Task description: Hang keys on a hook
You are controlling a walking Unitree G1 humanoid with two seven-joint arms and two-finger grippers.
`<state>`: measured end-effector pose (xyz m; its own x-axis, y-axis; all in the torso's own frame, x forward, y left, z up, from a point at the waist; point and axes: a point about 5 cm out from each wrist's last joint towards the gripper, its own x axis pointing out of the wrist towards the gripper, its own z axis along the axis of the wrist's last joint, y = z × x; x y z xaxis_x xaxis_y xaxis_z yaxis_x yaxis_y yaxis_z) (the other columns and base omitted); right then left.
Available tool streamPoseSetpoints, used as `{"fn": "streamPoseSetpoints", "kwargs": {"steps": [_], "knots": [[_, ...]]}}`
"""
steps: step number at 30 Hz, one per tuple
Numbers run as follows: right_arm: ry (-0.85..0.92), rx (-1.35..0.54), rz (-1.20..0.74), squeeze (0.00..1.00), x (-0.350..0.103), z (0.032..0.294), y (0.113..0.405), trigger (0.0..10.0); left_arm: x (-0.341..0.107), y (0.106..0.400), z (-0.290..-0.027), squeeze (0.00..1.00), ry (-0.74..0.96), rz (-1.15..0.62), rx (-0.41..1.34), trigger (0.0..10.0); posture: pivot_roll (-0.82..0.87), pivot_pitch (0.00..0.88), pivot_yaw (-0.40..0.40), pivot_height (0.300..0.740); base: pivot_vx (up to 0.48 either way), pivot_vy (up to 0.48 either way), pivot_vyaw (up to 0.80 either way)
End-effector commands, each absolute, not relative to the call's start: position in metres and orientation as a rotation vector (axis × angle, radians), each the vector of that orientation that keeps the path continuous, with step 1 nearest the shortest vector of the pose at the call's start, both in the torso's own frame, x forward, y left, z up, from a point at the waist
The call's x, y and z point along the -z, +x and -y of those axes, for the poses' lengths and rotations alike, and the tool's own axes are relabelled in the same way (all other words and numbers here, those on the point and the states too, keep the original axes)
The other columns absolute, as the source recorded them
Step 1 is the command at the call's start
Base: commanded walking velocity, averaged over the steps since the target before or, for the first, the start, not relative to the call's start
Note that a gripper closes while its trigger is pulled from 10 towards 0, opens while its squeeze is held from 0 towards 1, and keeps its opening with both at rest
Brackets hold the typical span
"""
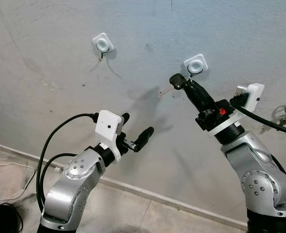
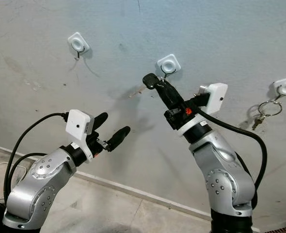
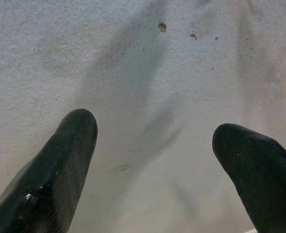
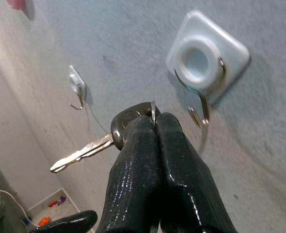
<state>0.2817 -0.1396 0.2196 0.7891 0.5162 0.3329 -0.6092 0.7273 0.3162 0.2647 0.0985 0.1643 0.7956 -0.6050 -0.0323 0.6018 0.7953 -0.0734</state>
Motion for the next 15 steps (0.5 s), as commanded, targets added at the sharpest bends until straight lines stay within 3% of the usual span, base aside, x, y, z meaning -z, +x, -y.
{"fn": "streamPoseSetpoints", "kwargs": {"steps": [1, 15], "knots": [[0.446, -0.614, 0.239, 0.0, -0.222, 0.1416, 0.2841, 10.0, -0.1678, 0.2622, -0.0968, 0.0, -0.06, -0.047, 0.662, 10.0, 0.16, 0.07, -0.032, 0.74, 0.0, 0.0, 0.0], [0.509, -0.607, 0.228, 0.0, -0.2173, 0.1416, 0.2874, 10.0, -0.168, 0.2614, -0.0975, 0.0, -0.056, -0.047, 0.665, 10.0, 0.17, 0.068, -0.028, 0.74, 0.0, 0.0, 0.0]]}}
